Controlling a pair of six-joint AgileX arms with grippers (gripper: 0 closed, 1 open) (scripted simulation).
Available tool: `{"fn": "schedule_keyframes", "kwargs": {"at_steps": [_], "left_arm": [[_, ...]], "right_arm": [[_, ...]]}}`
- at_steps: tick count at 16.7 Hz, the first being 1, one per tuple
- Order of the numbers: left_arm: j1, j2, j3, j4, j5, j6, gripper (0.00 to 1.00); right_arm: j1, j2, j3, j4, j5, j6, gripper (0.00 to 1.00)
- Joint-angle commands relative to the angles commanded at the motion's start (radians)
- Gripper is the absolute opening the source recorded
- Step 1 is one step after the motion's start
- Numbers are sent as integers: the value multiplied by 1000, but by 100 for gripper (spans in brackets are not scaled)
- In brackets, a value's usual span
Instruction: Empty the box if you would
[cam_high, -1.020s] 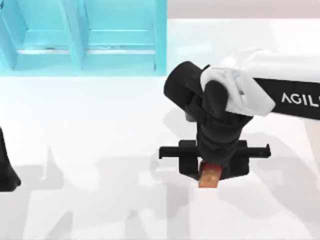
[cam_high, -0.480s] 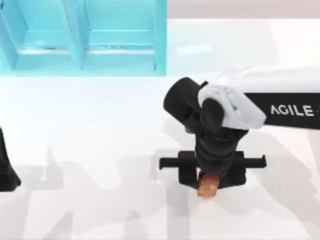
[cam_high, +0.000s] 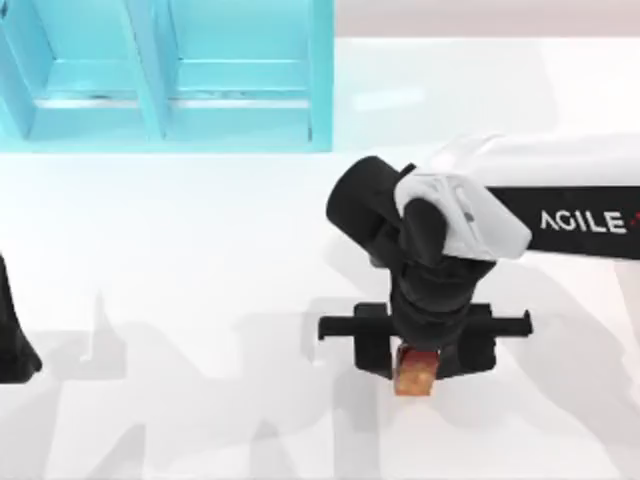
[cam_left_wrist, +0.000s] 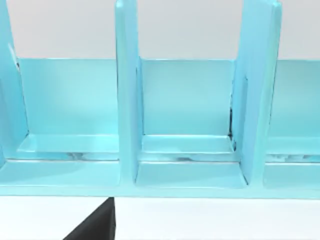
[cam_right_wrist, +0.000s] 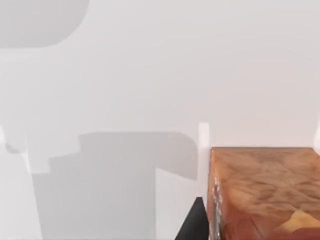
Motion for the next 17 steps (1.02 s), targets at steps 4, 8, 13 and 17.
{"fn": "schedule_keyframes", "kwargs": {"at_steps": [4,8,13,17], "left_arm": [[0,0,0,0,0,0,100],[0,0,0,0,0,0,100],[0,0,0,0,0,0,100],[0,0,0,0,0,0,100]], "right_arm": [[0,0,0,0,0,0,98],[0,0,0,0,0,0,100],[-2,-1,0,0,0,0,100],[0,-19,43,-61,1,-1,100]]}}
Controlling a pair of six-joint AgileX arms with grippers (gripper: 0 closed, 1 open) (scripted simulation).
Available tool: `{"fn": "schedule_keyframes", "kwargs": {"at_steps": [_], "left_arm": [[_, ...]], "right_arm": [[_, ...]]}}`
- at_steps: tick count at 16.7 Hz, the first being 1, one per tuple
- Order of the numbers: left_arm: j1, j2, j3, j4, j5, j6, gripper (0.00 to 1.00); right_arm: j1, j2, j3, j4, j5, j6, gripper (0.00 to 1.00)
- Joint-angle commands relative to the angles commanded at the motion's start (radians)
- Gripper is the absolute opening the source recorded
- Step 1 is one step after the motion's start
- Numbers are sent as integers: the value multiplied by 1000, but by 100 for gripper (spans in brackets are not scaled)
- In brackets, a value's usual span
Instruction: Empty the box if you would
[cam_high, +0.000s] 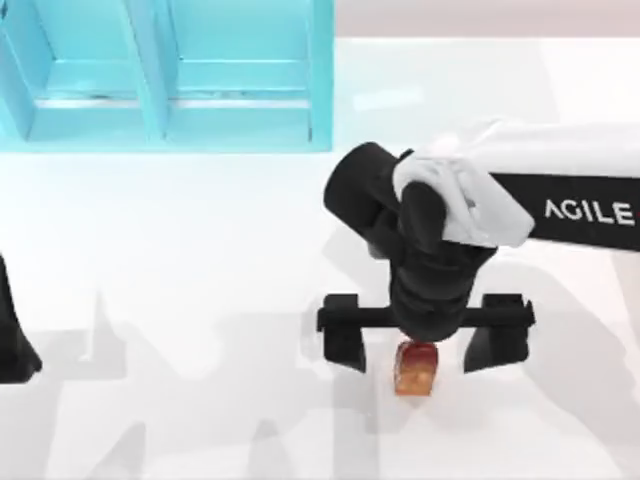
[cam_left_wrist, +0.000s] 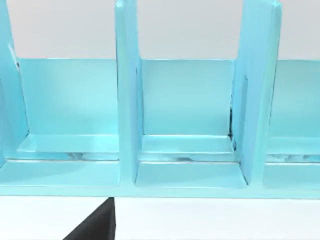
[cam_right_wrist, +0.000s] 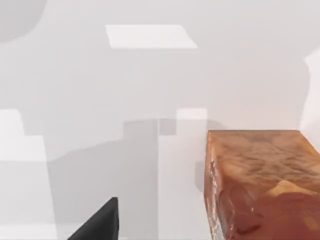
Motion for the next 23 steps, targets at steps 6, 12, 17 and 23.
{"fn": "schedule_keyframes", "kwargs": {"at_steps": [6,12,17,23], "left_arm": [[0,0,0,0,0,0,100],[0,0,0,0,0,0,100],[0,0,0,0,0,0,100],[0,0,0,0,0,0,100]], "right_arm": [[-2,-63,133,-196,-1,-2,100],[-2,-72,155,-231,-2,-2,100],[-98,-61,203,-251,0,-108,100],[-483,-30,347,-324,4,-485,100]]}}
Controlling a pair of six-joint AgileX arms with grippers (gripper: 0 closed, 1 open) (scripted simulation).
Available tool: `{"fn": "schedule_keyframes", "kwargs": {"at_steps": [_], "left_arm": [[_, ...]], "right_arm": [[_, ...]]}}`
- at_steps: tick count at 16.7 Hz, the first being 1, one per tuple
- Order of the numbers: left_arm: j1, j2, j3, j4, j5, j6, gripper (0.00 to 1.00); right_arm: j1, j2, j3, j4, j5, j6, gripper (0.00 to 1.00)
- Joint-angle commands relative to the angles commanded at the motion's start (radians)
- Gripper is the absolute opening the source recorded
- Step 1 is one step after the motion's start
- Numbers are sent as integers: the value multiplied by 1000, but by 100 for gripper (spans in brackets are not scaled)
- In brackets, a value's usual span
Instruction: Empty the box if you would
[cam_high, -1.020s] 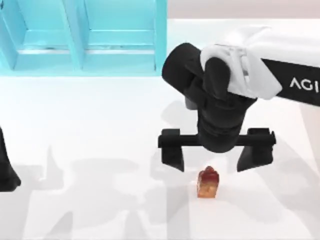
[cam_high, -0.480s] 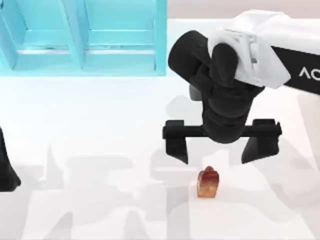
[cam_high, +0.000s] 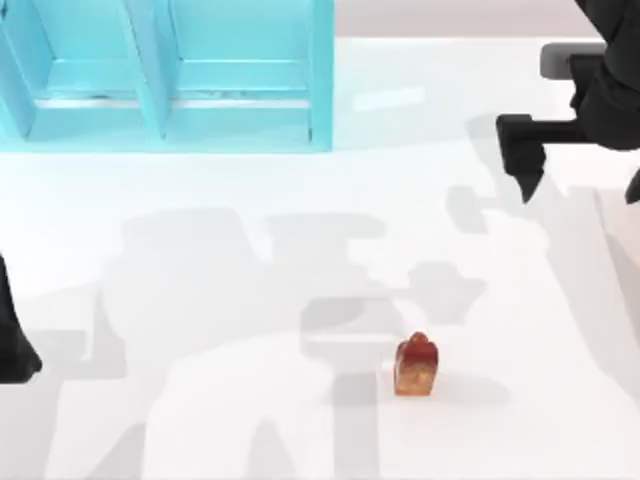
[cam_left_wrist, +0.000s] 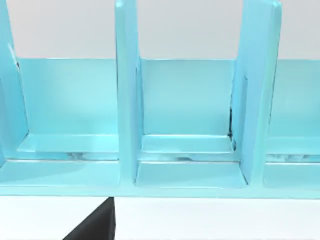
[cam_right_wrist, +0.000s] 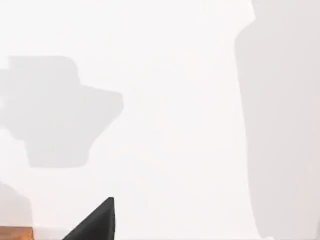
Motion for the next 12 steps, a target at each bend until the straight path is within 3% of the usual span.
{"fn": "schedule_keyframes", "kwargs": {"at_steps": [7,12], "left_arm": [[0,0,0,0,0,0,100],[0,0,0,0,0,0,100]], "right_arm": [[-532,36,131,-105,-8,-507,100],[-711,56,158,-154,-12,-681,100]]}}
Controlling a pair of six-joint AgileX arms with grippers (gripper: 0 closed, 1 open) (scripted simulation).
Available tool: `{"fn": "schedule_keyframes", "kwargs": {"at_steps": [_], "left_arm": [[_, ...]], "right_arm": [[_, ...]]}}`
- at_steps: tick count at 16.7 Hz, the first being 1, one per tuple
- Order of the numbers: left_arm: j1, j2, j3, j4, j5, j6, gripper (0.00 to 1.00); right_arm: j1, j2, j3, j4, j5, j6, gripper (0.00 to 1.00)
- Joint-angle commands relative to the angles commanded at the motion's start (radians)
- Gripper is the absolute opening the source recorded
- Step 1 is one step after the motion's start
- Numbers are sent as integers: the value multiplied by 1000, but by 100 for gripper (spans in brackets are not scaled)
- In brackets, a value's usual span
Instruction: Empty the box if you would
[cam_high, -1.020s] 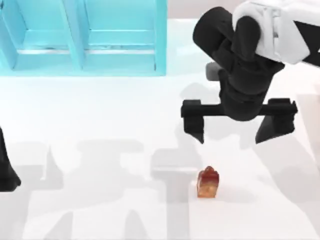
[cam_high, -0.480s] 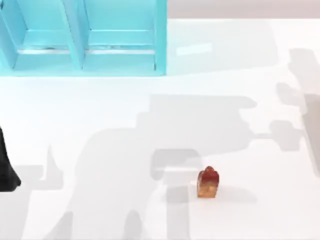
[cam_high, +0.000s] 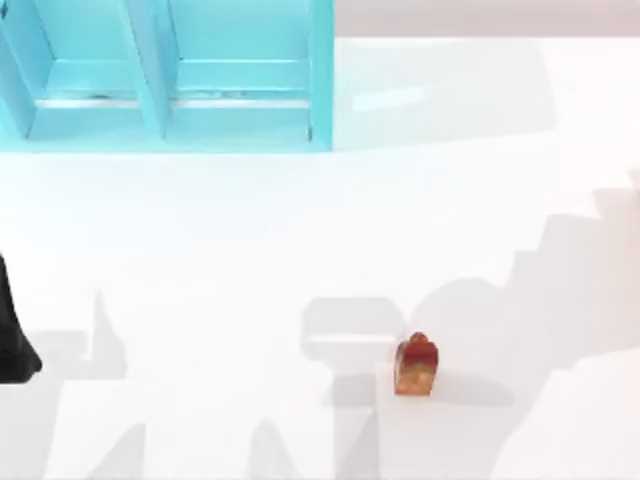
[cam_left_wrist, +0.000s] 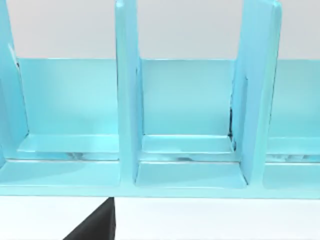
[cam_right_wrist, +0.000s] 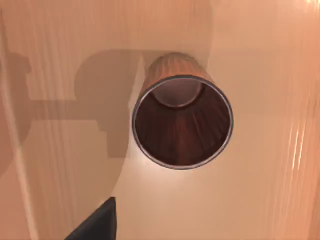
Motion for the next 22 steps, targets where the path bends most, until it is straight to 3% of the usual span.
{"fn": "schedule_keyframes", "kwargs": {"at_steps": [7,17,22], "left_arm": [[0,0,0,0,0,0,100],[0,0,0,0,0,0,100],[0,0,0,0,0,0,100]], "right_arm": [[-1,-1,-15,14,1,-2,100],[1,41,-306,345,0,1,100],[1,46,-333,377,0,1,100]]}}
